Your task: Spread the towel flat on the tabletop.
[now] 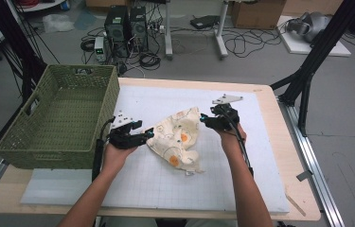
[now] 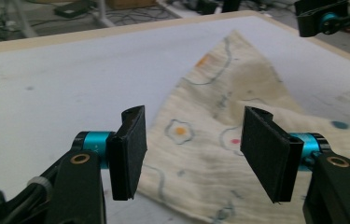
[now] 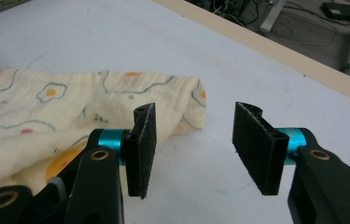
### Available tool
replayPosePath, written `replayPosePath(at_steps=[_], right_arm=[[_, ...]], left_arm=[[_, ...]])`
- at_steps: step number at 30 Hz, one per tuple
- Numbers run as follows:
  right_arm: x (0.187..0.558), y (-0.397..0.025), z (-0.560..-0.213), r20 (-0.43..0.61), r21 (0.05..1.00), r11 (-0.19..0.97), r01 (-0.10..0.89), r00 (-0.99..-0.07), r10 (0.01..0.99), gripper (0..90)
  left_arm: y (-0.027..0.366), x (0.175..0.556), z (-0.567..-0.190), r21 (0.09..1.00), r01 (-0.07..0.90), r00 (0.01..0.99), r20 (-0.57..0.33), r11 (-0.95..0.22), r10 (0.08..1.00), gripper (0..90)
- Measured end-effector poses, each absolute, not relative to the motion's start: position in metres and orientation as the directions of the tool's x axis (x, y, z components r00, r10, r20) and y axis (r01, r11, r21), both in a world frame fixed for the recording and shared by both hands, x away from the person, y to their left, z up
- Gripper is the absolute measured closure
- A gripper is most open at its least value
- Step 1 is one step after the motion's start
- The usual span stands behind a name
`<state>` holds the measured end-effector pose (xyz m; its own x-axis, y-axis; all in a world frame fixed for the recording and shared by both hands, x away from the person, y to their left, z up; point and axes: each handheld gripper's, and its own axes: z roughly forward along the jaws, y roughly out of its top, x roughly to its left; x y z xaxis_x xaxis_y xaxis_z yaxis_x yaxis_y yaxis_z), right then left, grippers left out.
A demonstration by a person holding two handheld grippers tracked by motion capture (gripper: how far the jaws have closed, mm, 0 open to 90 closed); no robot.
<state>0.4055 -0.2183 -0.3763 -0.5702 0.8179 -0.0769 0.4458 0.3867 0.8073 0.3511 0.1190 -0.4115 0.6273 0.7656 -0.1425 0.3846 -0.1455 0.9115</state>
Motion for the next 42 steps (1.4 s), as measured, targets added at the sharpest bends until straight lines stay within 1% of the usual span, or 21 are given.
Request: replayPosePath(at_steps=[3,6,8,12,15,19,22,24,27,29,30,31,32,35,40,42], right_arm=[[0.390,-0.232,-0.381,-0.071,0.807,0.378,0.453,-0.562,0.824,47.1],[0.373,-0.246,-0.386,-0.068,0.814,0.366,0.451,-0.552,0.831,46.0],[0.363,-0.254,-0.388,-0.069,0.812,0.366,0.454,-0.547,0.834,43.3],[0.341,-0.266,-0.393,-0.081,0.820,0.358,0.447,-0.529,0.845,34.6],[0.326,-0.275,-0.400,-0.087,0.821,0.362,0.441,-0.530,0.844,31.6],[0.308,-0.285,-0.411,-0.079,0.827,0.345,0.444,-0.516,0.853,31.1],[0.302,-0.291,-0.417,-0.067,0.830,0.331,0.450,-0.508,0.859,31.2],[0.301,-0.294,-0.415,-0.064,0.834,0.323,0.447,-0.504,0.861,31.1],[0.299,-0.295,-0.413,-0.060,0.845,0.309,0.437,-0.498,0.865,31.1],[0.299,-0.295,-0.414,-0.067,0.843,0.317,0.434,-0.500,0.864,31.1],[0.299,-0.295,-0.414,-0.065,0.843,0.315,0.435,-0.499,0.864,31.2],[0.299,-0.295,-0.414,-0.067,0.844,0.315,0.433,-0.498,0.864,31.2],[0.299,-0.295,-0.414,-0.058,0.844,0.307,0.439,-0.494,0.867,31.2],[0.299,-0.296,-0.414,-0.052,0.847,0.299,0.440,-0.491,0.869,31.4],[0.299,-0.293,-0.415,-0.049,0.842,0.303,0.446,-0.496,0.867,32.9],[0.301,-0.290,-0.416,-0.049,0.840,0.309,0.446,-0.505,0.862,33.9]], left_arm=[[0.109,0.348,-0.412,0.907,0.387,0.661,-0.148,-0.165,0.736,39.1],[0.099,0.346,-0.412,0.902,0.398,0.677,-0.167,-0.166,0.717,33.7],[0.093,0.344,-0.412,0.902,0.398,0.687,-0.170,-0.169,0.706,33.0],[0.081,0.341,-0.413,0.898,0.396,0.716,-0.174,-0.189,0.676,31.3],[0.070,0.337,-0.415,0.897,0.396,0.740,-0.185,-0.196,0.647,30.1],[0.053,0.333,-0.419,0.884,0.390,0.772,-0.161,-0.258,0.615,30.1],[0.041,0.330,-0.423,0.867,0.373,0.799,-0.120,-0.330,0.589,30.3],[0.036,0.328,-0.425,0.856,0.367,0.805,-0.097,-0.363,0.585,33.7],[0.032,0.327,-0.430,0.841,0.348,0.815,-0.052,-0.416,0.577,44.6],[0.033,0.326,-0.434,0.825,0.334,0.817,-0.013,-0.455,0.576,59.7],[0.035,0.327,-0.435,0.823,0.332,0.819,-0.008,-0.462,0.574,66.9],[0.036,0.327,-0.435,0.823,0.334,0.817,-0.009,-0.459,0.577,73.1],[0.039,0.328,-0.434,0.827,0.337,0.815,-0.019,-0.449,0.579,76.2],[0.049,0.327,-0.427,0.855,0.335,0.807,-0.043,-0.396,0.589,79.5],[0.078,0.325,-0.415,0.895,0.345,0.777,-0.102,-0.284,0.621,78.9],[0.090,0.324,-0.413,0.896,0.351,0.764,-0.107,-0.271,0.637,78.3]])
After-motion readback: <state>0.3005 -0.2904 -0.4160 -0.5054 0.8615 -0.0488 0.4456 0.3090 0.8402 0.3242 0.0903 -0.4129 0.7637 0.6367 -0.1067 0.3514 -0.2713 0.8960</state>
